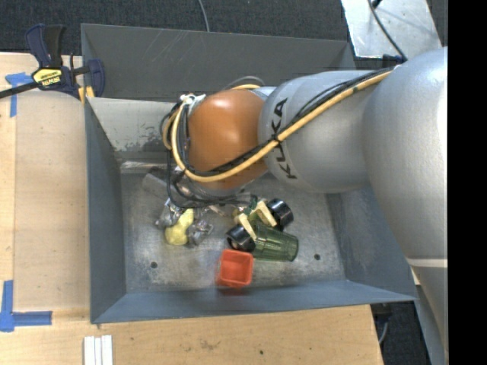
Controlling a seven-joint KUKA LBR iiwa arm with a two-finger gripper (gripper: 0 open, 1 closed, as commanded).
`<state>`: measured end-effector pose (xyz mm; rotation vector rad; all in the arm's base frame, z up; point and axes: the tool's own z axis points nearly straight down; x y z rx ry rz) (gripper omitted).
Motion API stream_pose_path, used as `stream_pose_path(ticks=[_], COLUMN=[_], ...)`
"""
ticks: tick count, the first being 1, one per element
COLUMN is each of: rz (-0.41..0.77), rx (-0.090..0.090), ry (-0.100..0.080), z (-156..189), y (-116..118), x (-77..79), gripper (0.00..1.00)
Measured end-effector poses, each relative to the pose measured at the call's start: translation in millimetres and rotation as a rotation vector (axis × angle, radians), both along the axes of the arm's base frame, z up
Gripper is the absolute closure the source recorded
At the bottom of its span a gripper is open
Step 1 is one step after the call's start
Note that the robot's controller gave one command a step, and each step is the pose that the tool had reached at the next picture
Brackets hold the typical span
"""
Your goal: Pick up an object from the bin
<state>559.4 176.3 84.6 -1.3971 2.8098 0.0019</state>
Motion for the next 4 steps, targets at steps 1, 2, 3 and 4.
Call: stream_pose_path(ticks=[1,2,3,4], rz=[0.001,0.031,0.028,0.013], rx=[0.001,0.001,0.0,-0.001], ry=[-0.001,-0.001,0.0,0.0], z=[0,53,53,134], y=[-1,50,50,43], x=[-0.4,15.2,15.1,10.8], gripper=[1.0,1.0,1.0,1.0])
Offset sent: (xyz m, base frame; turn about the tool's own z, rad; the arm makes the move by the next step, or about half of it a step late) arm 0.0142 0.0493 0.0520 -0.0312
